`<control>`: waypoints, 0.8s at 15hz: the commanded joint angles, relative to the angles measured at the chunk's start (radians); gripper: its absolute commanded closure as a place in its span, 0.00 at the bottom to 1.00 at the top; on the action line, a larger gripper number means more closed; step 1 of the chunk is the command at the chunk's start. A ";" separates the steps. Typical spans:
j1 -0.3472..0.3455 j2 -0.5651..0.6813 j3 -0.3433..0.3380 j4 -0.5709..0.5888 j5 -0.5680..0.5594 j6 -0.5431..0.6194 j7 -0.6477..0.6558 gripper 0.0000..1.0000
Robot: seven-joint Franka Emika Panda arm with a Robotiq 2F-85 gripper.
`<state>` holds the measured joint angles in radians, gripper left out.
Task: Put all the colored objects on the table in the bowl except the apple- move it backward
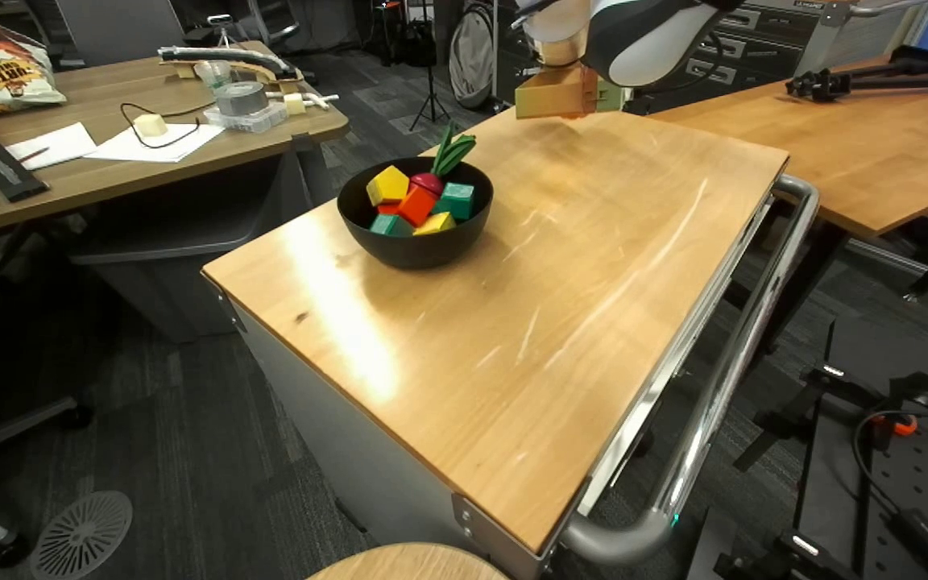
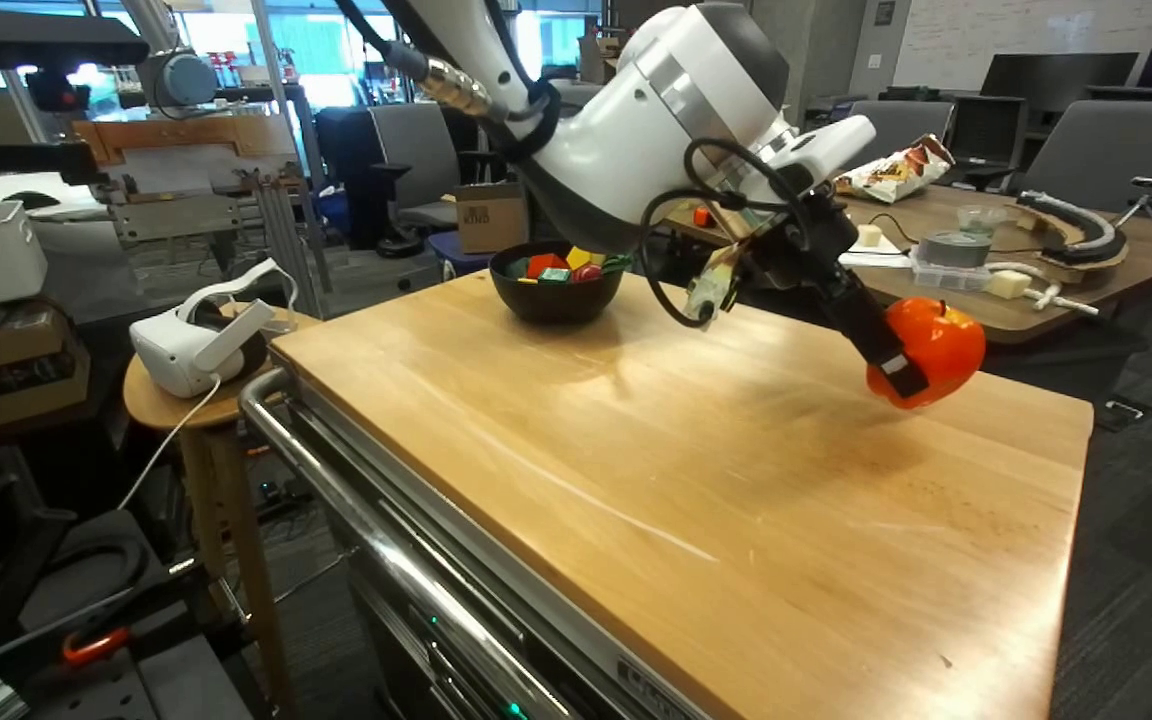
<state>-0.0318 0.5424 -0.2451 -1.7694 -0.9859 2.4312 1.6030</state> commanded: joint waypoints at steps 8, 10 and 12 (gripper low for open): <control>0.034 0.081 0.005 0.134 -0.037 -0.114 0.040 0.45; 0.037 0.092 0.009 0.147 -0.037 -0.125 0.034 0.45; 0.040 0.102 0.011 0.156 -0.037 -0.131 0.031 0.45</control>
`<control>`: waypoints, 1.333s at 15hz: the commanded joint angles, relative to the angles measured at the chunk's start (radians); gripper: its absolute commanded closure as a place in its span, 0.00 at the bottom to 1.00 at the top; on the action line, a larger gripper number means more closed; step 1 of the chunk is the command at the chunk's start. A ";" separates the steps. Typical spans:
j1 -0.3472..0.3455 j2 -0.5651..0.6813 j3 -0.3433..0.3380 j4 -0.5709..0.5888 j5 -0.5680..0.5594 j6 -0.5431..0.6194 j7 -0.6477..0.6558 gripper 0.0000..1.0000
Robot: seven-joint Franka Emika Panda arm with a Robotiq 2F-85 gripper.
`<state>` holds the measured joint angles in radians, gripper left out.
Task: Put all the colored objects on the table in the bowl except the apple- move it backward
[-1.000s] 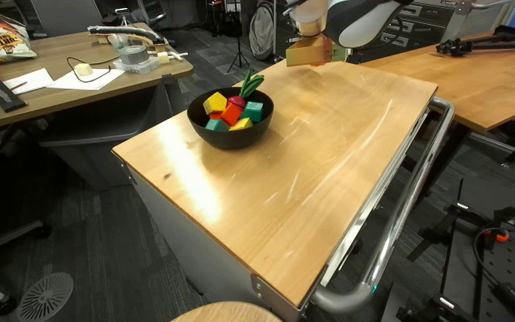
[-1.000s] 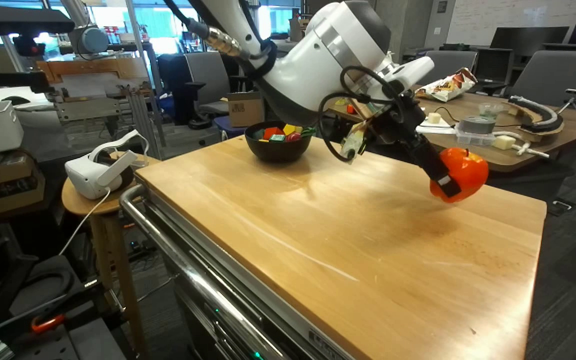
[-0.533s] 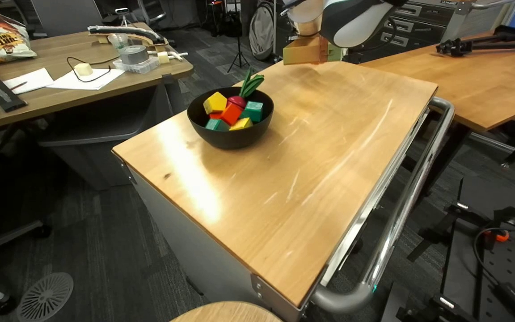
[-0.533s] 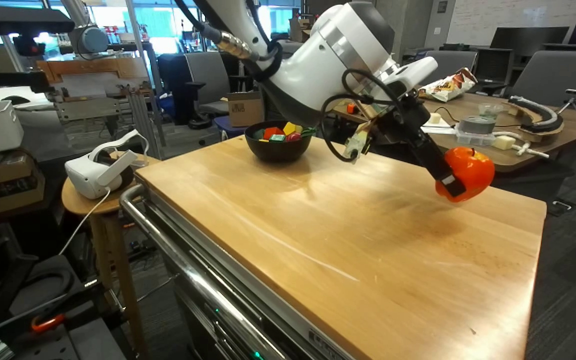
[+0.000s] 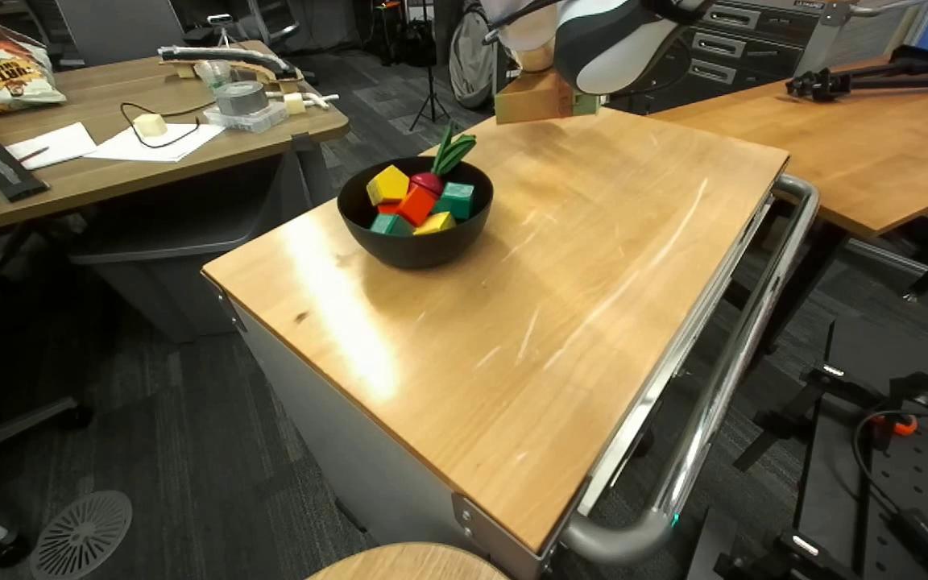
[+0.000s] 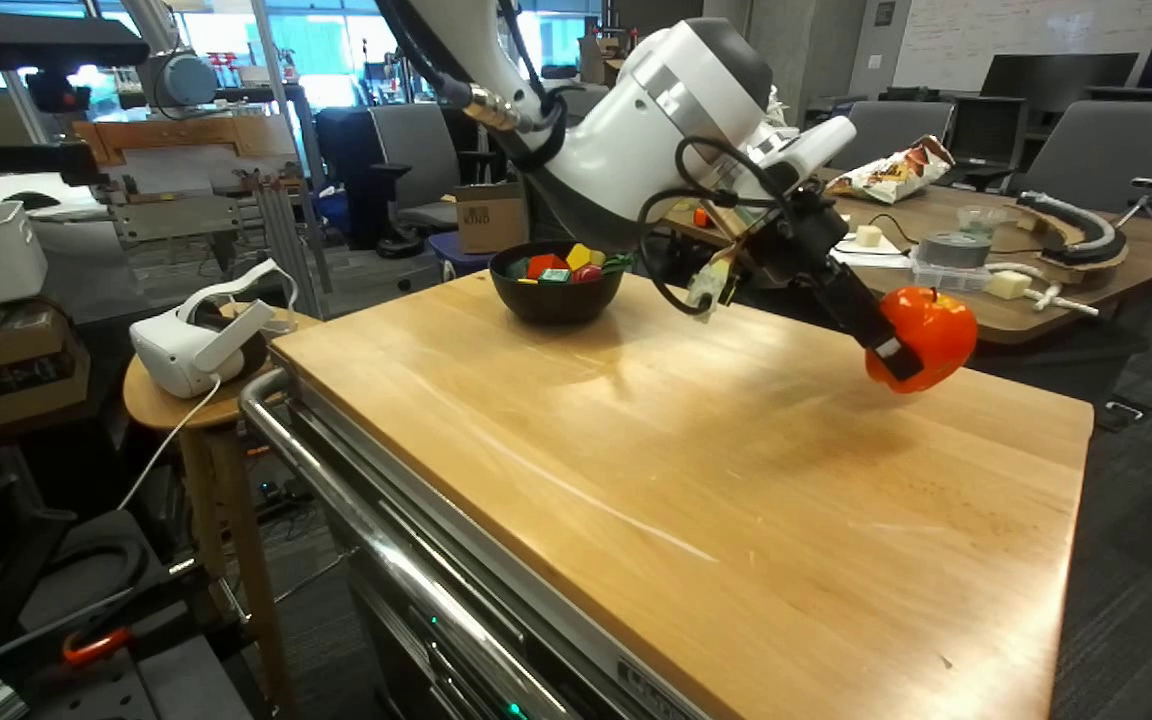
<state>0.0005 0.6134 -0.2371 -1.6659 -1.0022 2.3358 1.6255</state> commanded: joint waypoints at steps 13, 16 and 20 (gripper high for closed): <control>-0.038 0.035 0.038 0.034 0.013 0.173 -0.036 0.45; -0.030 0.052 0.026 0.046 0.005 0.170 -0.049 0.45; -0.024 0.055 0.022 0.047 -0.004 0.163 -0.075 0.06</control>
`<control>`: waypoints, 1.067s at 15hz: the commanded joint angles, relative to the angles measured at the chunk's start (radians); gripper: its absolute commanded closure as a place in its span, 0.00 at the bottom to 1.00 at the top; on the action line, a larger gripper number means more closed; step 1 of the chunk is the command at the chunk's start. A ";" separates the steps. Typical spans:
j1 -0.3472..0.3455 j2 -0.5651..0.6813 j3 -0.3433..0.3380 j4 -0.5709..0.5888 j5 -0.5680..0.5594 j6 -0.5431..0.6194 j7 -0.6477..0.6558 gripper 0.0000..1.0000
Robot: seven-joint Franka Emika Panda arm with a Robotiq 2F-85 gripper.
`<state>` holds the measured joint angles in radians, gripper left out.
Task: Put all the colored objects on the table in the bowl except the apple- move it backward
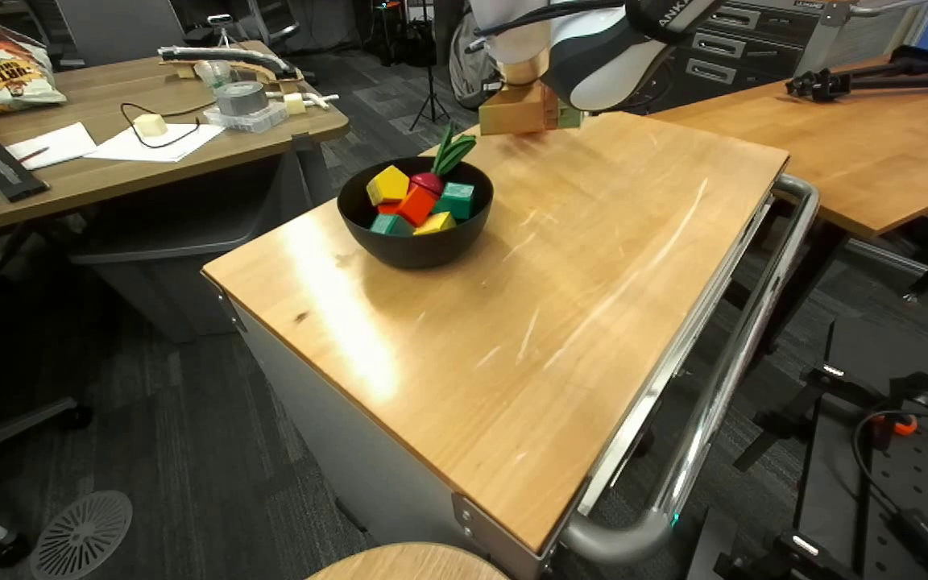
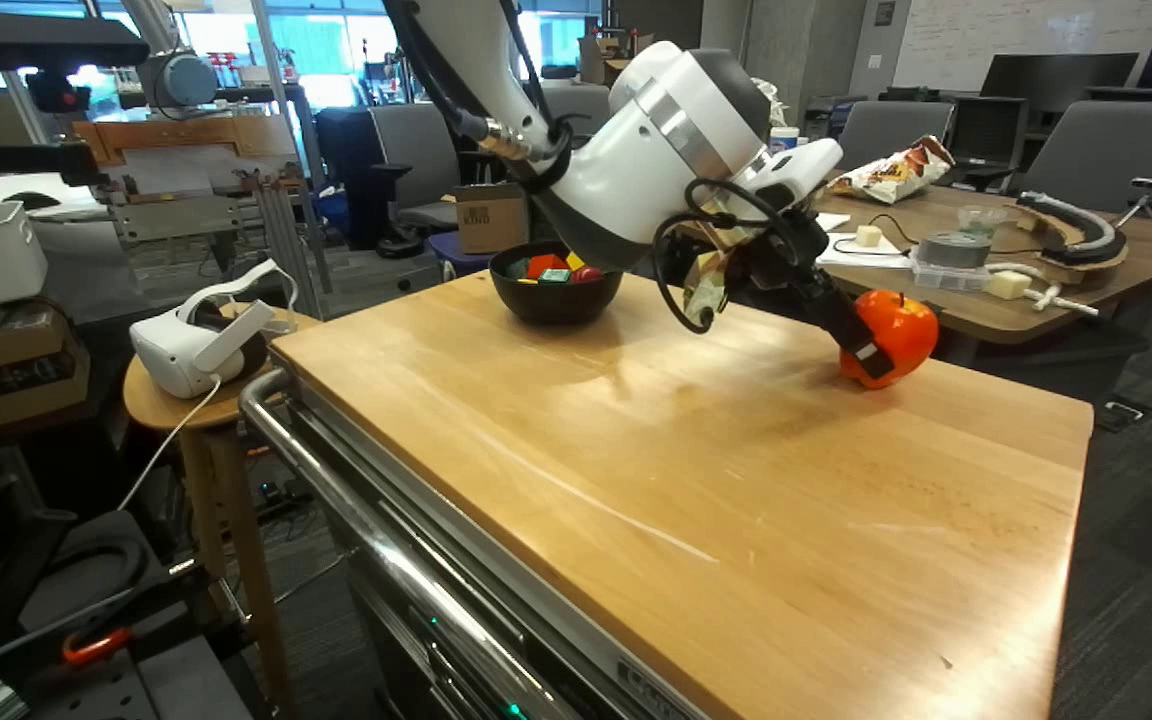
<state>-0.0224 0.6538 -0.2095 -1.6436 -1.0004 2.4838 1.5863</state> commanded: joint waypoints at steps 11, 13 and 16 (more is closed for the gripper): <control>-0.035 -0.215 0.005 -0.091 -0.028 0.115 -0.159 0.00; -0.100 -0.325 0.091 -0.186 0.021 0.117 -0.327 0.00; -0.207 -0.471 0.194 -0.310 0.139 0.167 -0.550 0.00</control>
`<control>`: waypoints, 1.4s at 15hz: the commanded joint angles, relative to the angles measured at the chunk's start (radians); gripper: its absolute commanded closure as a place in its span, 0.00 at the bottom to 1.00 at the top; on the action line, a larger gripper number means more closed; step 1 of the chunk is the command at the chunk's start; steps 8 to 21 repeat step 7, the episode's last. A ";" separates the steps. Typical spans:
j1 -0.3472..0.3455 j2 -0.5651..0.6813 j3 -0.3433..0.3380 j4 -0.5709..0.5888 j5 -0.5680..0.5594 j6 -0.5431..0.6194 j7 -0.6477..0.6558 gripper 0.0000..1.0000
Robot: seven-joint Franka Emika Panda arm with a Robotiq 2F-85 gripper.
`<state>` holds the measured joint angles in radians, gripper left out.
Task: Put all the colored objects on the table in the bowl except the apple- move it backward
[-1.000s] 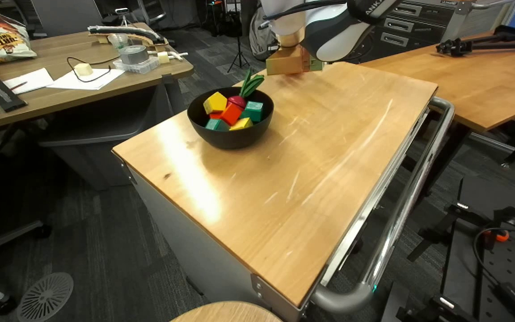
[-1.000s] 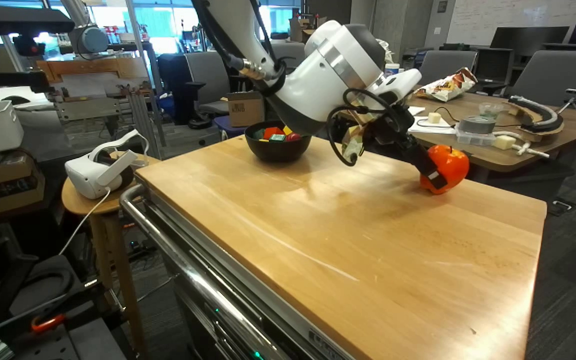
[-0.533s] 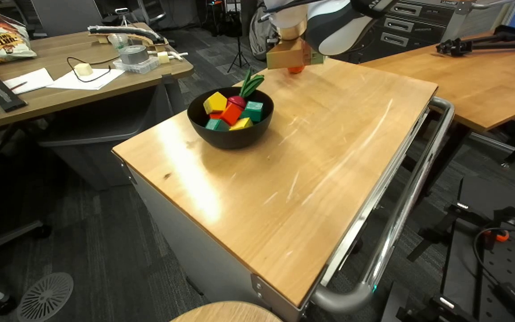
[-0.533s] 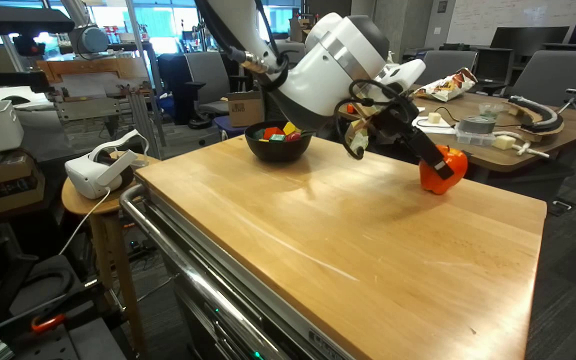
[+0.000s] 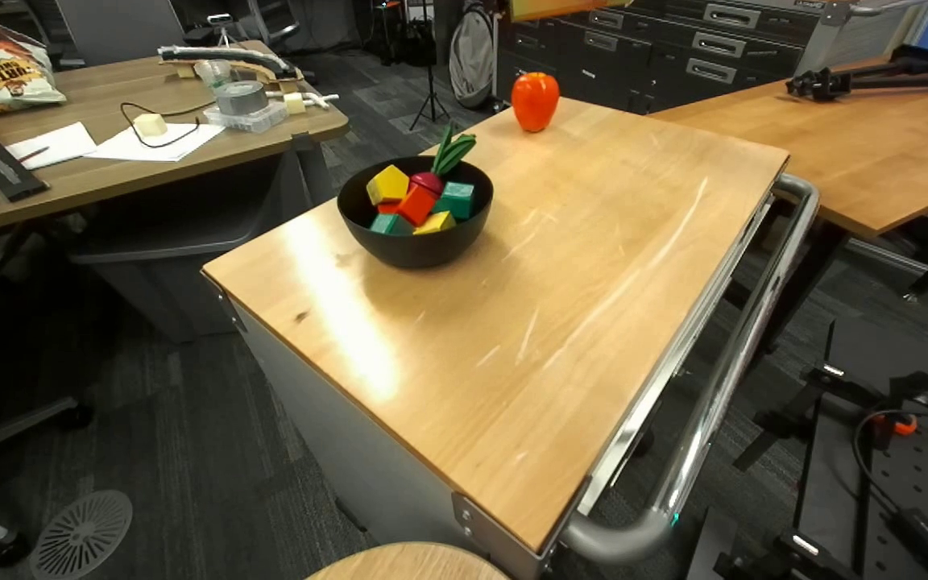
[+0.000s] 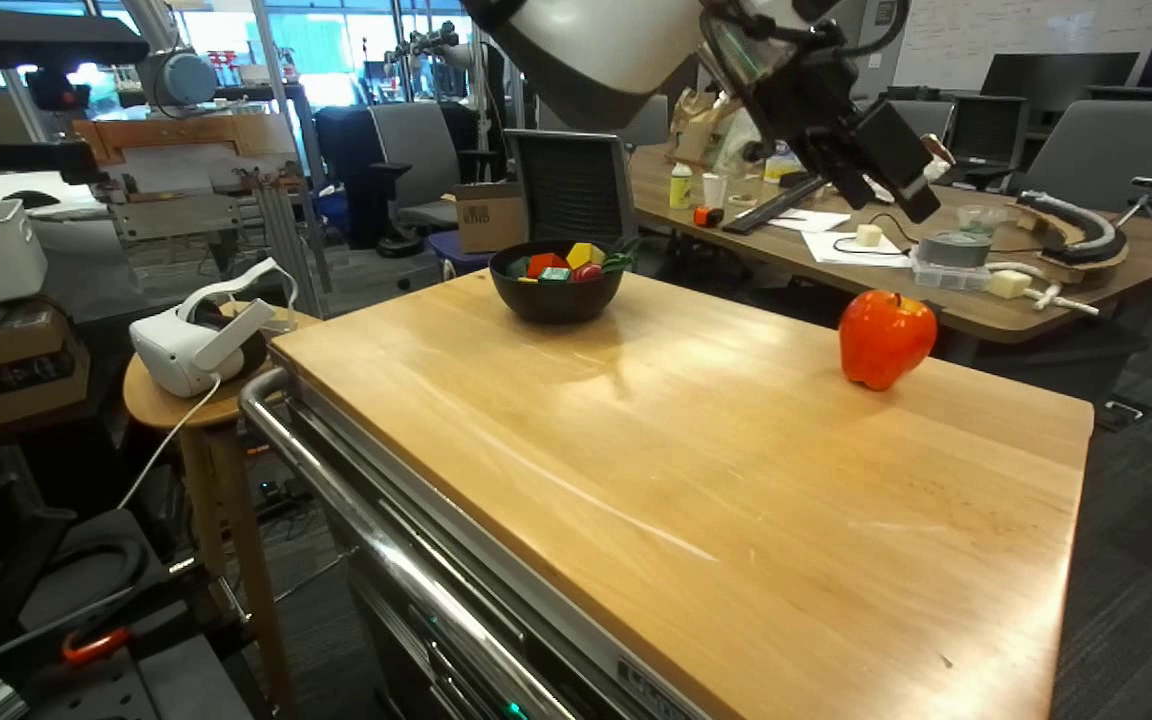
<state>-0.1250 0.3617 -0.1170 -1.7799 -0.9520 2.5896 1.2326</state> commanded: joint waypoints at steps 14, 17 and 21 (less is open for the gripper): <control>-0.098 -0.255 0.096 -0.251 0.193 0.046 -0.326 0.00; -0.098 -0.255 0.096 -0.251 0.193 0.046 -0.326 0.00; -0.098 -0.255 0.096 -0.251 0.193 0.046 -0.326 0.00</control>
